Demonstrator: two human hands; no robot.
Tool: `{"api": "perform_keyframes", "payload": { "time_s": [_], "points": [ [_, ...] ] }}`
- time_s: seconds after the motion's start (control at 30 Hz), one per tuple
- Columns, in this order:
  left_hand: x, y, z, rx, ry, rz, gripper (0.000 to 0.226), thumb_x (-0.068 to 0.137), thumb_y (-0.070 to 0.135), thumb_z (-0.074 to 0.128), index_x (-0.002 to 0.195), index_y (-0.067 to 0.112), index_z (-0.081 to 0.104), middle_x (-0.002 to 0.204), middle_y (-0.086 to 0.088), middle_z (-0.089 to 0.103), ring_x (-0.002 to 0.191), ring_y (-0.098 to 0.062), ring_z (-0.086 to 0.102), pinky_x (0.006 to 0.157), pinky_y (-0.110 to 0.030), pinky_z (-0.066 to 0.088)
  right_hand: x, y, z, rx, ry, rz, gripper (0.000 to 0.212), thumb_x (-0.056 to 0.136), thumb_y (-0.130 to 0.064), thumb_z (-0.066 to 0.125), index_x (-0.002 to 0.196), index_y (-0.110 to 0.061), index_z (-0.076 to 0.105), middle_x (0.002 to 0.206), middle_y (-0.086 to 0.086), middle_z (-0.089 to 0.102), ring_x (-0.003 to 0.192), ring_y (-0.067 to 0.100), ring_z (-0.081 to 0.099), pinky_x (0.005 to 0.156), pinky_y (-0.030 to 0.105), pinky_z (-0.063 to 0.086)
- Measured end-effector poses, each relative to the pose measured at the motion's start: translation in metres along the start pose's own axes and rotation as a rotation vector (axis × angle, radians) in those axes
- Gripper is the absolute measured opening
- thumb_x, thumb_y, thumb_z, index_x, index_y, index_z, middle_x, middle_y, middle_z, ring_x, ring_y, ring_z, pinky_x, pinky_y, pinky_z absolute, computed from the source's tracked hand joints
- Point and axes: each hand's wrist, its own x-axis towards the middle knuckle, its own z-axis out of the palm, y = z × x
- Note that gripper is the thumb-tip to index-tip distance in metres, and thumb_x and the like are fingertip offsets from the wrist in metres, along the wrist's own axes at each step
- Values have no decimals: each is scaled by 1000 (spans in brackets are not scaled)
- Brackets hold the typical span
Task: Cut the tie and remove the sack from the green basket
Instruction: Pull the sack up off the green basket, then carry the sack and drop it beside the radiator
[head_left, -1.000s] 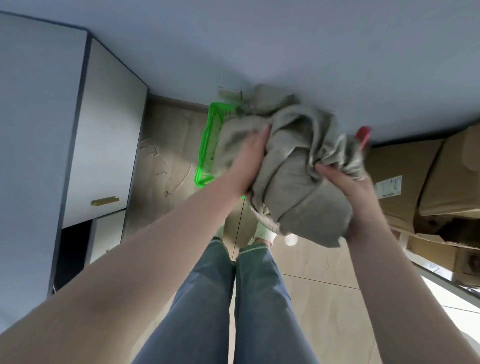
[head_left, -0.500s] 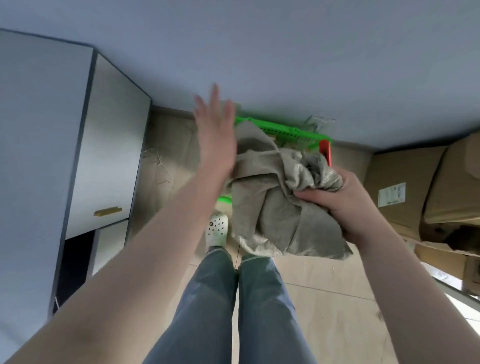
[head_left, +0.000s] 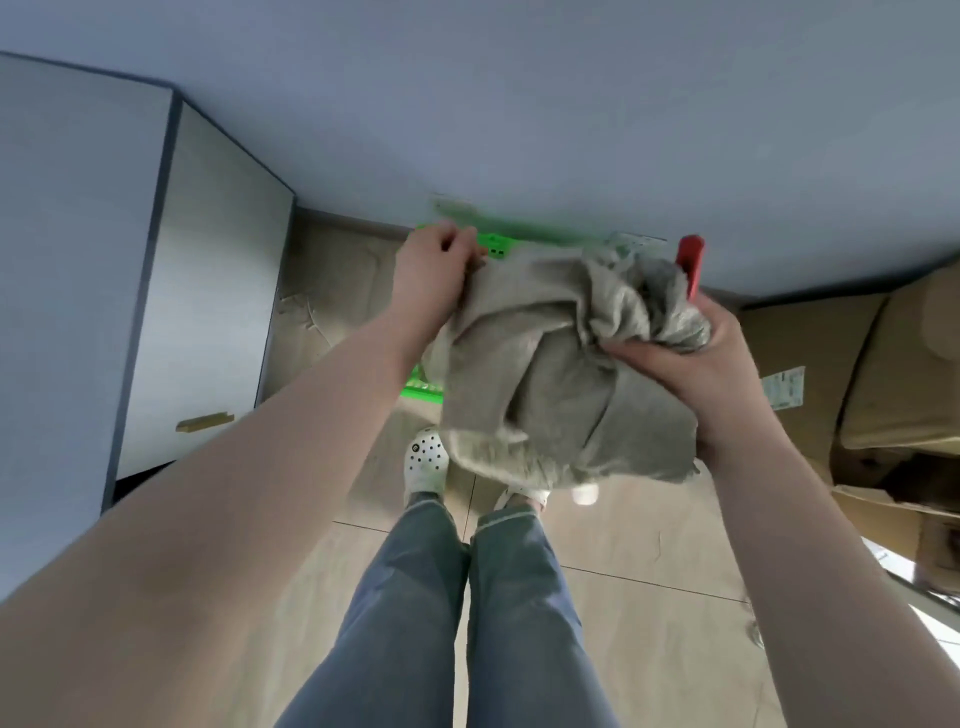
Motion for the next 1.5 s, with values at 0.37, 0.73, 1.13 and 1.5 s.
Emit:
{"api": "perform_keyframes", "payload": {
  "time_s": [0.37,0.73,1.13,1.5],
  "points": [
    [-69,-38,18,-233,-45,-623,79,88,64,51,150,23,26,154,-13,30,137,-34,37,111,-50,30,8,18,-8,486,320,341,17,82,-14,73,98,-18,70,83,1,78,80,21,75,63,31,59],
    [-94,7,25,-911,-164,-522,12,99,5,47,102,2,59,89,-9,62,56,-10,66,56,-20,57,14,30,-16,-168,490,98,27,75,-9,79,95,-22,65,85,-6,68,80,13,63,79,36,56],
    [-97,101,-21,-369,-524,202,15,84,0,65,91,11,70,74,10,72,78,-5,65,87,-25,52,1,-47,9,-573,148,-220,83,48,-56,82,115,-14,56,105,-6,69,101,16,66,89,41,52],
    [-114,118,-70,-195,-299,248,33,82,2,64,114,8,65,102,1,67,85,3,62,93,-17,47,-18,-76,8,-735,368,-265,55,63,-43,78,110,-21,59,101,5,70,99,33,65,73,40,48]
  ]
}}
